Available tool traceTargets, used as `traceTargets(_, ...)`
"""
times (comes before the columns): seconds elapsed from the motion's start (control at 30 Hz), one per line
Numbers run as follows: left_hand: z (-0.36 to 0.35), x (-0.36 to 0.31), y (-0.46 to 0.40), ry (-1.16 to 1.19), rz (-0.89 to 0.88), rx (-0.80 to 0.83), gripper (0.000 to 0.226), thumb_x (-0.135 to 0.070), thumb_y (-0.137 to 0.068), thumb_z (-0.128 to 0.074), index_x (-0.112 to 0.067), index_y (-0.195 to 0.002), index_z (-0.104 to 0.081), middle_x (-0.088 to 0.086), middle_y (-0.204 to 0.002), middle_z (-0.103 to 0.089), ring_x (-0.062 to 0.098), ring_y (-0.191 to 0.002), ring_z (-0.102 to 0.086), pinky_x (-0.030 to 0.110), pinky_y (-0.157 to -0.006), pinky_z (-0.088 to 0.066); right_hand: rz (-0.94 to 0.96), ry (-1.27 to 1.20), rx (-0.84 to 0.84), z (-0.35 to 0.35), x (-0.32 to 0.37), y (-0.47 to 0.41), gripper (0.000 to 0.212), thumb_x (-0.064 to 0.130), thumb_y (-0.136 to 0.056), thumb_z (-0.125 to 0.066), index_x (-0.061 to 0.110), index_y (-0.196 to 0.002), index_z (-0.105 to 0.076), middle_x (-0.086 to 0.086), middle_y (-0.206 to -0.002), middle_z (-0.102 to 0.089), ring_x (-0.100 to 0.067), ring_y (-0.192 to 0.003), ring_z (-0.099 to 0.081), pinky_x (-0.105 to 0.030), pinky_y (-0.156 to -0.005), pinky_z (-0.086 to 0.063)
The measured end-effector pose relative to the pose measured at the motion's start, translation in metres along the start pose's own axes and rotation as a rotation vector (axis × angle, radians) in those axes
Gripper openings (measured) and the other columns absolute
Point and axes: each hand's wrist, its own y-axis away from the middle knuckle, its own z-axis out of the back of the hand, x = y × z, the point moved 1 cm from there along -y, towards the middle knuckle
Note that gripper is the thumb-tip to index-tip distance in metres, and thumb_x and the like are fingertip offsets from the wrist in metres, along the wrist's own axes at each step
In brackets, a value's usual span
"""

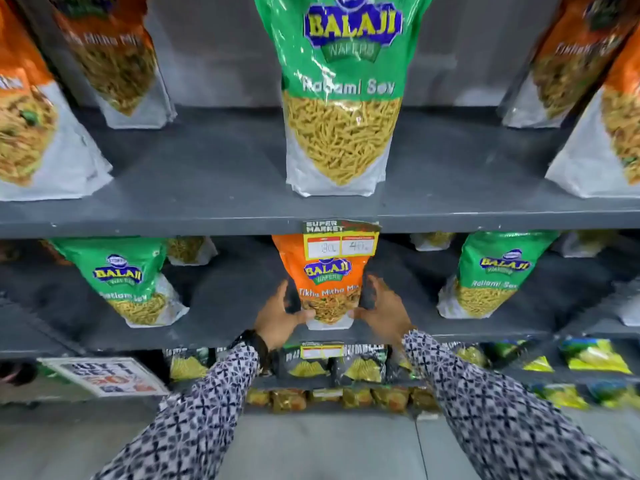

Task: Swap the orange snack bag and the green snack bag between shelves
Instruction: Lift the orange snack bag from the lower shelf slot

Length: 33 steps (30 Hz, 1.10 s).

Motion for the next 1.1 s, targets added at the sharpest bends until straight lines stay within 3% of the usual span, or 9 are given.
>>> traceTargets(0.1,-0.005,0.014,-0.028,0.027,-0.008,0.008,0.093,-0.047,-0.059,-0.092,-0.029,-0.142,-0.053,0.001,-0.146,-0.067,0.026,-0.137,-0.061,0.057,-0.117,-0.047,-0.072,-0.076,0.028,-0.016,-0.017,-0.030,0.084,0.030,-0.075,-0.090,0.021,-0.145,-0.044,-0.006,-0.141,-0.064,-0.030,-0.129,-0.060,-0.035,-0.094,-0.045)
traceTargets(0.2,-0.017,0.020,-0.036,-0.018,0.030,0.020,0.043,-0.028,-0.078,-0.090,-0.032,-0.111,-0.062,0.005,-0.130,-0.075,0.029,-0.124,-0.068,0.056,-0.113,-0.051,-0.010,0.015,0.077,-0.051,-0.083,-0.082,0.092,0.080,-0.058,-0.079,0.045,-0.135,-0.044,0.008,-0.134,-0.066,-0.023,-0.123,-0.064,-0.049,-0.105,-0.052)
traceTargets(0.27,-0.023,0.015,-0.032,-0.050,0.000,-0.003,0.030,-0.025,-0.087,-0.084,-0.026,-0.109,-0.064,0.005,-0.124,-0.076,0.030,-0.120,-0.071,0.052,-0.109,-0.054,0.006,0.000,0.057,-0.062,-0.100,-0.096,0.076,0.074,-0.061,-0.080,0.047,-0.125,-0.050,0.008,-0.129,-0.070,-0.023,-0.119,-0.067,-0.051,-0.103,-0.054)
traceTargets(0.47,-0.017,0.022,-0.002,-0.049,-0.037,-0.021,0.067,-0.060,-0.070,-0.078,-0.019,-0.123,-0.069,0.002,-0.126,-0.078,0.025,-0.116,-0.073,0.050,-0.106,-0.056,-0.058,-0.030,0.012,-0.047,-0.040,-0.044,0.048,0.029,-0.079,-0.084,0.020,-0.122,-0.065,-0.008,-0.117,-0.078,-0.032,-0.107,-0.073,-0.048,-0.095,-0.058)
traceTargets(0.57,-0.007,0.019,0.031,-0.091,-0.066,-0.035,0.068,-0.064,-0.070,-0.077,-0.020,-0.122,-0.071,0.002,-0.124,-0.079,0.023,-0.112,-0.075,0.043,-0.101,-0.058,-0.056,-0.033,0.032,-0.050,-0.033,-0.022,0.049,0.032,-0.077,-0.086,0.021,-0.122,-0.067,-0.005,-0.117,-0.079,-0.030,-0.106,-0.074,-0.049,-0.098,-0.058)
traceTargets(0.67,0.003,0.024,0.064,-0.085,-0.060,-0.046,0.044,-0.042,-0.085,-0.084,-0.016,-0.118,-0.072,0.000,-0.117,-0.079,0.021,-0.108,-0.076,0.040,-0.099,-0.059,-0.042,-0.044,0.060,-0.056,-0.026,0.006,0.047,0.029,-0.080,-0.086,0.016,-0.121,-0.068,-0.006,-0.115,-0.079,-0.028,-0.106,-0.074,-0.045,-0.097,-0.058)
traceTargets(0.83,0.019,0.038,0.121,-0.062,-0.083,-0.096,0.020,-0.028,-0.087,-0.085,-0.029,-0.104,-0.075,-0.011,-0.104,-0.083,-0.002,-0.087,-0.075,0.032,-0.084,-0.059,0.026,-0.081,0.099,-0.067,-0.011,0.055,0.038,0.025,-0.081,-0.086,0.014,-0.112,-0.067,0.000,-0.098,-0.073,-0.023,-0.095,-0.072,-0.029,-0.081,-0.051)
traceTargets(0.93,0.031,0.038,0.159,-0.065,-0.090,-0.162,0.017,-0.042,-0.081,-0.087,-0.036,-0.093,-0.076,-0.027,-0.085,-0.081,-0.004,-0.085,-0.077,0.037,-0.087,-0.060,0.059,-0.135,0.091,-0.069,0.002,0.082,0.038,0.024,-0.079,-0.088,0.015,-0.109,-0.067,0.000,-0.100,-0.075,-0.022,-0.093,-0.074,-0.032,-0.082,-0.056)
traceTargets(1.1,0.059,0.024,0.216,-0.074,-0.186,-0.259,0.051,-0.073,-0.070,-0.079,-0.033,-0.100,-0.081,-0.009,-0.095,-0.086,0.019,-0.090,-0.081,0.053,-0.090,-0.062,0.151,-0.243,0.063,-0.060,0.030,0.121,0.037,0.031,-0.072,-0.092,0.022,-0.097,-0.066,0.001,-0.096,-0.079,-0.018,-0.088,-0.075,-0.036,-0.077,-0.061)
